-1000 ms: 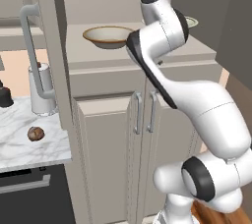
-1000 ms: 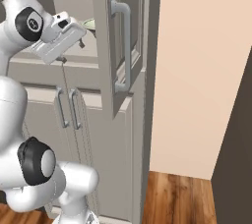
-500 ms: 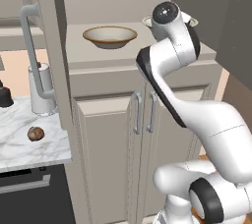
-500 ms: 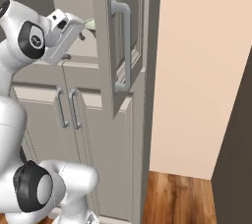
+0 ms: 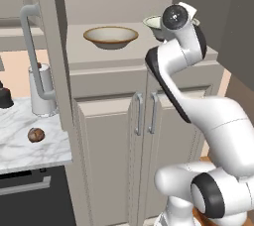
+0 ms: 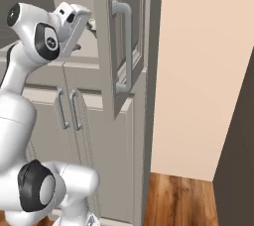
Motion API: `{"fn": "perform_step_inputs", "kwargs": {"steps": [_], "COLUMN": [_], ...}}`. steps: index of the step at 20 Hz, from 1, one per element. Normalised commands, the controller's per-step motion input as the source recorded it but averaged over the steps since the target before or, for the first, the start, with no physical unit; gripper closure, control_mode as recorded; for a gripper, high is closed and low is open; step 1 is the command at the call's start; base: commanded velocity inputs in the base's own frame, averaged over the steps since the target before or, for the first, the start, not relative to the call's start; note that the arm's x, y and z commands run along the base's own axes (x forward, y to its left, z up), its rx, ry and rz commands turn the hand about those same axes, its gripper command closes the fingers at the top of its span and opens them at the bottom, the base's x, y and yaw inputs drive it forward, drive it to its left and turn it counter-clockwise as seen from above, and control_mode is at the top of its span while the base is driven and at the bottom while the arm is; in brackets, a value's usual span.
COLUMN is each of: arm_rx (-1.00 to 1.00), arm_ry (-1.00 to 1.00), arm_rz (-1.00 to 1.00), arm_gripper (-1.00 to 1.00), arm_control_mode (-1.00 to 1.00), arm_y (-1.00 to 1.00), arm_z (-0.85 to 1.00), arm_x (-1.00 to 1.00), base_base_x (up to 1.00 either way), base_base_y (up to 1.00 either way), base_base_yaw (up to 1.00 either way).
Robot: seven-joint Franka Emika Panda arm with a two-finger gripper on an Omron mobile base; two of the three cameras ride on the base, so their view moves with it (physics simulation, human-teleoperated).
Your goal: Pick both bowls and place them on the counter. Then place the apple in one bowl and place the bread in the other bowl.
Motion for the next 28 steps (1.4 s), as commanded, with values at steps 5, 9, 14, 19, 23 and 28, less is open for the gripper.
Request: {"fn": "perform_step_inputs", "kwargs": {"steps": [5,9,14,19,23,28], "arm_rx": [-0.05,-0.01,0.00,0.00,0.00,0.00], "arm_ry": [0.01,0.03,0.07,0.08,0.07,0.03], "arm_rz": [0.00,0.00,0.00,0.00,0.00,0.00], "arm_gripper": [-1.00,-1.00,-1.00,-1.00,-1.00,-1.00], "arm_control_mode": [-1.00,-1.00,-1.00,-1.00,-1.00,-1.00], "arm_y": [-0.01,-0.06,-0.10,-0.06,-0.04,0.00], "arm_z": [0.24,-0.10,-0.10,-0.02,-0.05,-0.05], "arm_x": [0.30,0.26,0.29,0.32,0.28,0.12], "base_base_x": [0.00,0.00,0.00,0.00,0.00,0.00], "base_base_y": [0.00,0.00,0.00,0.00,0.00,0.00], "base_base_yaw": [0.00,0.00,0.00,0.00,0.00,0.00]}}
